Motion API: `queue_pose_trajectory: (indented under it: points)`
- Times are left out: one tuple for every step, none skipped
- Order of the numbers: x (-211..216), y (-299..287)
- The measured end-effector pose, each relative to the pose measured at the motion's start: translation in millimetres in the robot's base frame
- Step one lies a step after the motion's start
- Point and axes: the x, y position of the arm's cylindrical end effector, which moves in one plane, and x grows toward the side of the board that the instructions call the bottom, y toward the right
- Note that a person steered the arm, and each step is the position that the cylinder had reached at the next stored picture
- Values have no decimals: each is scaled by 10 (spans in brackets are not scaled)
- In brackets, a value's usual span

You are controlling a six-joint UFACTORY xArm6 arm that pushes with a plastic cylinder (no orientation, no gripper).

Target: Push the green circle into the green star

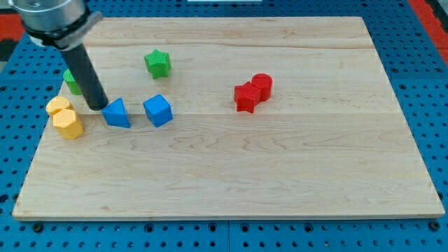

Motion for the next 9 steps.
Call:
queue_pose_trajectory:
  points:
    - [177, 289]
    - [76, 693]
    - [-125, 535]
    - [-376, 223]
    - [-984, 31]
    - [-1255, -610]
    - [-1061, -1052]
    - [-595, -1008]
    - [-498, -647]
